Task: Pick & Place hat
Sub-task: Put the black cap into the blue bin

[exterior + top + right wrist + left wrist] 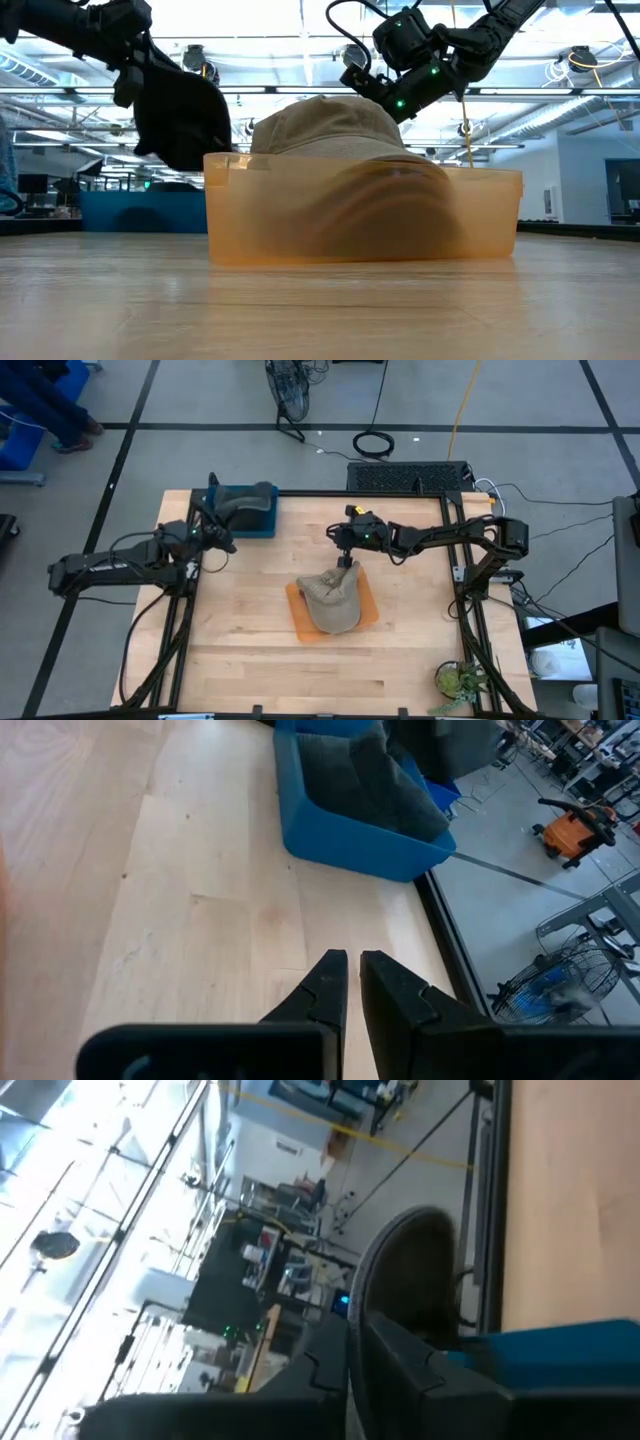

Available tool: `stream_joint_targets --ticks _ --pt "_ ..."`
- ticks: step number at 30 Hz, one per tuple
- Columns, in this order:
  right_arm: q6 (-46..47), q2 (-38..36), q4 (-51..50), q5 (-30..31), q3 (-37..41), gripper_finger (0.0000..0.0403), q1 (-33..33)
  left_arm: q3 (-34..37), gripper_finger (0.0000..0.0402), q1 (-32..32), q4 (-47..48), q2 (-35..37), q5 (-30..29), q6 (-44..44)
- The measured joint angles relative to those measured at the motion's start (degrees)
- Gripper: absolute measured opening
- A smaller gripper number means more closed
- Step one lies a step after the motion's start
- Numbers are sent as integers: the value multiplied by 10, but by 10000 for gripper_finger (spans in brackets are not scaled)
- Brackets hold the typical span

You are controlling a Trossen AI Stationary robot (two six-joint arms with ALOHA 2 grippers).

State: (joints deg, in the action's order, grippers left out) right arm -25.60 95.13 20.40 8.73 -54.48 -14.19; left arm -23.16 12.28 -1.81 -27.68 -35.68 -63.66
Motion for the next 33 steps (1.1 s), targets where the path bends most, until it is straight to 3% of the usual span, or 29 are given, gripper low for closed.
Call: stream_joint_targets --ticks 3,9,14,19,23,26,30,33 --pt "-1 0 8 0 0 20 -4 0 40 20 3 -2 1 5" --pt "-2 0 12 0 0 20 -4 0 12 72 48 -22 21 36" --pt "-6 0 17 0 0 20 -4 21 30 97 35 -36 29 42" --pt "-11 0 31 0 0 20 -5 45 32 114 0 -38 106 46" --pt "-21 0 47 0 0 20 -5 47 13 131 2 -38 110 68" --pt "-25 0 51 0 0 20 -5 47 12 142 2 -38 153 86" --pt "-28 0 51 0 0 20 -5 47 28 148 2 -38 225 94" --pt "-28 0 51 0 0 20 -4 47 37 148 3 -38 235 94"
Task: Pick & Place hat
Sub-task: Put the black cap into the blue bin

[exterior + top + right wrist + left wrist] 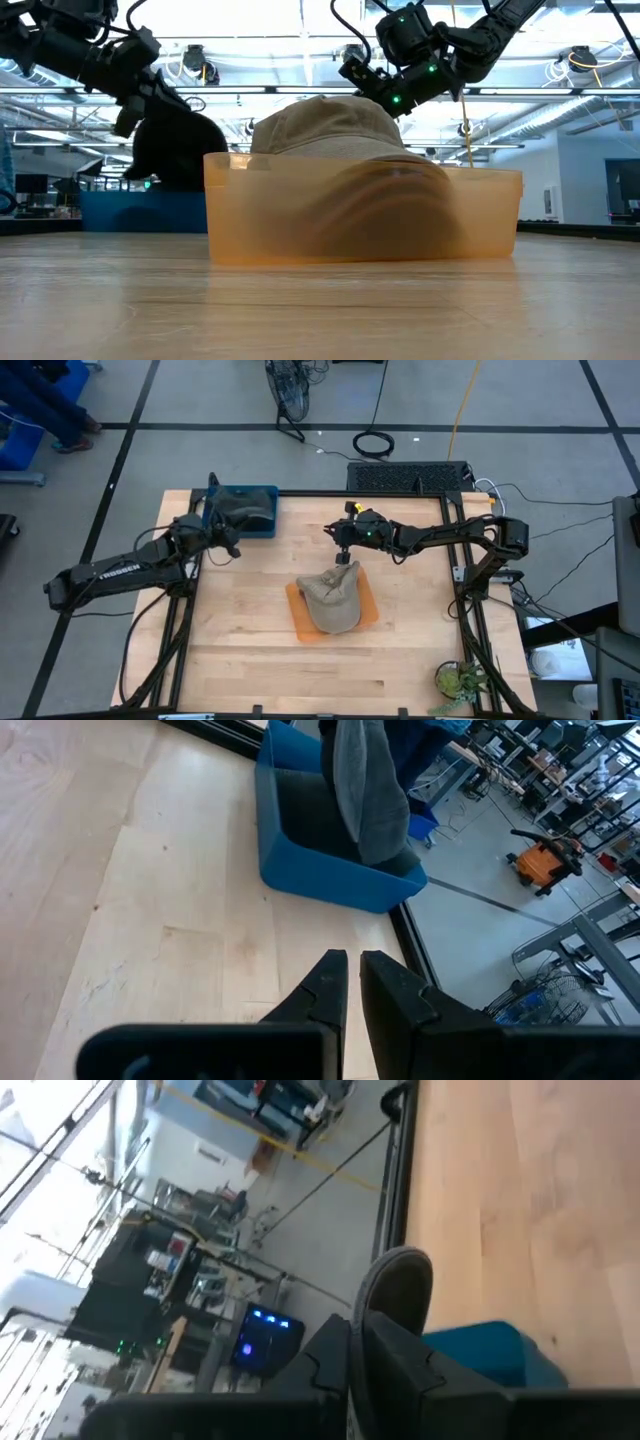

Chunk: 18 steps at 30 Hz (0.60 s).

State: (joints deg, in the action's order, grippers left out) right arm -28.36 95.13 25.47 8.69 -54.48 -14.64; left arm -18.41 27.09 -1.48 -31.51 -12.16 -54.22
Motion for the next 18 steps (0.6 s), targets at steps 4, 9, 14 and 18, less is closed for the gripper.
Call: stream_joint_targets --ticks 4,9,14,18 --pt "0 0 0 0 0 20 0 0 19 11 29 0 -31 6" --pt "1 0 0 0 0 20 0 0 17 48 47 0 -36 30" --pt "2 0 0 0 0 20 0 0 63 87 50 0 -45 75" --pt "2 0 0 0 0 20 0 0 79 108 48 0 -45 118"
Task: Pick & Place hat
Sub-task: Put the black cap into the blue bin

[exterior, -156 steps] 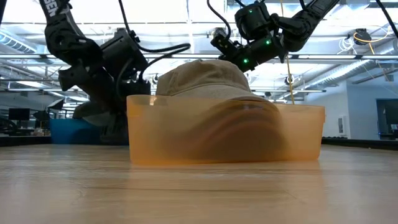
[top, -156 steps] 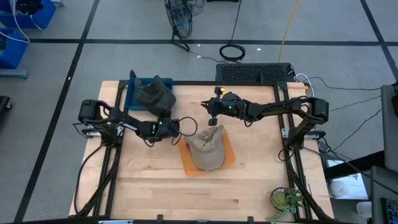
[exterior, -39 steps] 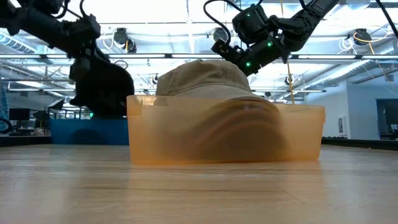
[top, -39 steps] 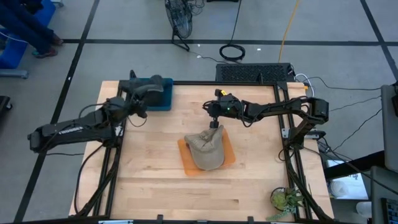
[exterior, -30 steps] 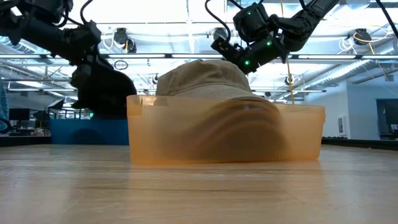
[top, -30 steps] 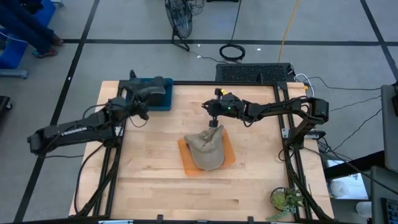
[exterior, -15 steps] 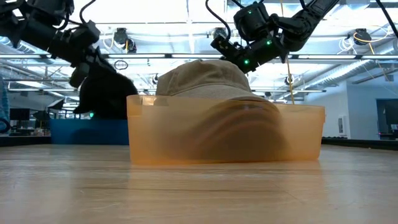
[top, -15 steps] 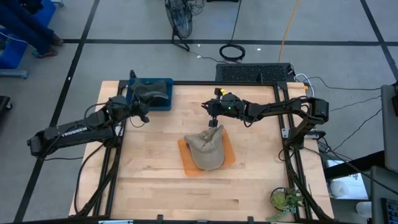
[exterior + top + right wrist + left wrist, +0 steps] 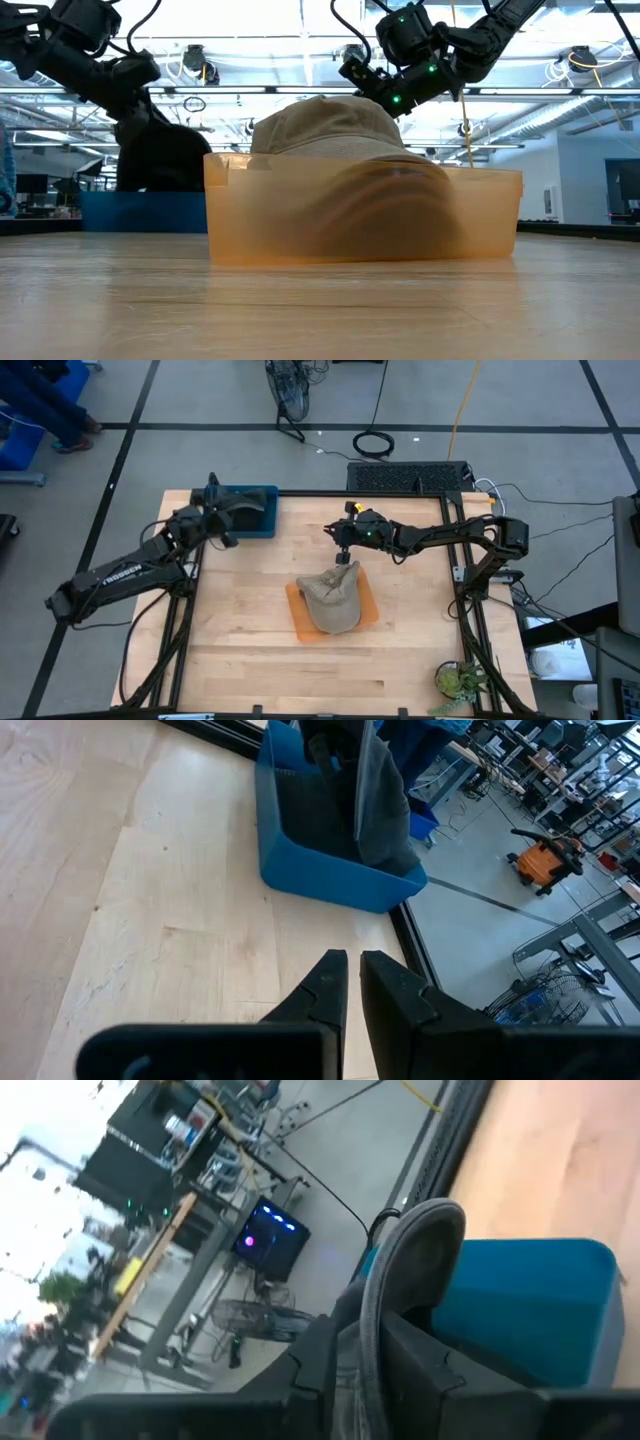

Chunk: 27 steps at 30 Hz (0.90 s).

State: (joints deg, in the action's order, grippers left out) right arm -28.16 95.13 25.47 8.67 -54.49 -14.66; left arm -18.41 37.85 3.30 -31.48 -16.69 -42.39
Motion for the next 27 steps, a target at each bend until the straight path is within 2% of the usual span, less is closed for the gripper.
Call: stream_joint_targets --ticks 9,15,20,23,27 --pt "0 0 0 0 0 20 0 0 71 7 -7 0 2 42" --pt "0 0 0 0 0 20 0 0 71 -7 -24 0 21 141" --pt "0 0 0 0 0 20 0 0 72 -8 -14 0 -1 164" --pt "1 0 0 0 0 20 0 0 86 -8 -14 0 -17 183" --pt "4 0 0 0 0 20 0 0 131 -8 -14 -5 -29 263"
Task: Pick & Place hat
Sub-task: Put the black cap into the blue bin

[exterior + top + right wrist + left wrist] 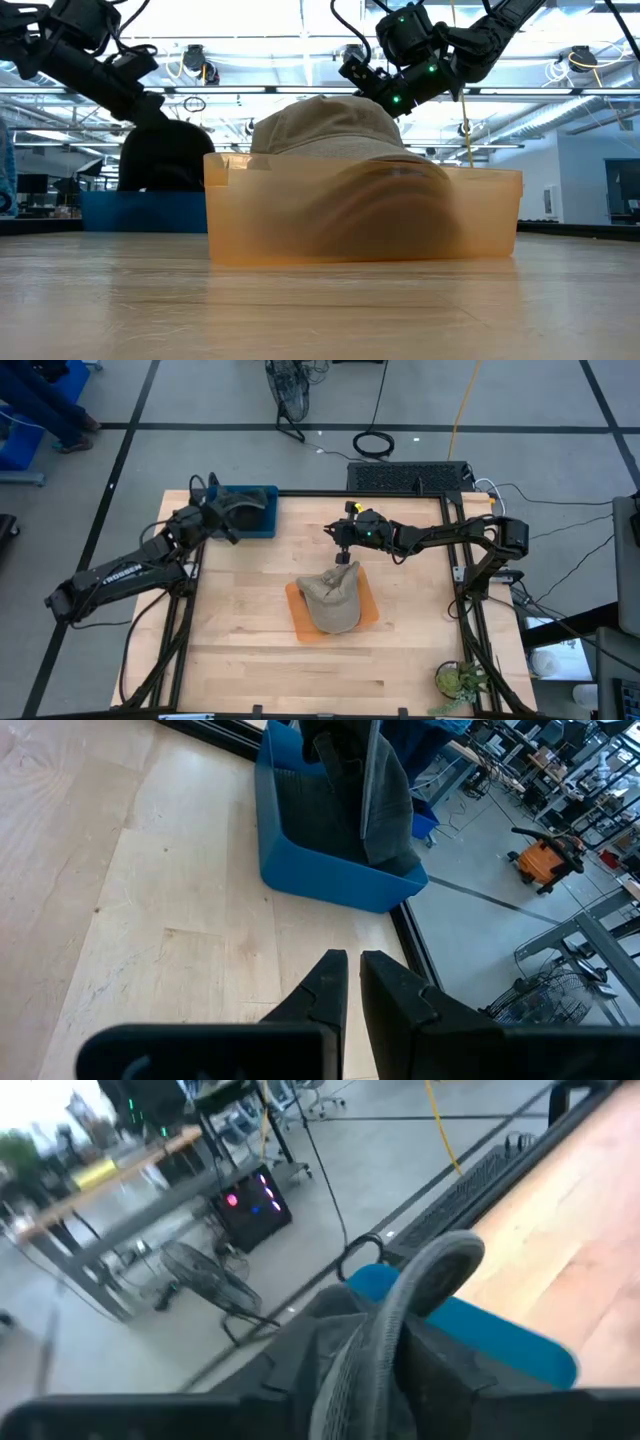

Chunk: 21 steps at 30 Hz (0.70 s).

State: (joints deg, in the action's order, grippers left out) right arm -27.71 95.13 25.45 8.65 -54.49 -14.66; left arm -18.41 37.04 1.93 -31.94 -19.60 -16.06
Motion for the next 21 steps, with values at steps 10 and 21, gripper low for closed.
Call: stream_joint_targets --ticks 10,21 --pt "-1 0 0 0 0 20 0 0 254 0 33 -58 78 88" --pt "-4 0 0 0 0 20 0 -7 236 0 76 -78 0 83"
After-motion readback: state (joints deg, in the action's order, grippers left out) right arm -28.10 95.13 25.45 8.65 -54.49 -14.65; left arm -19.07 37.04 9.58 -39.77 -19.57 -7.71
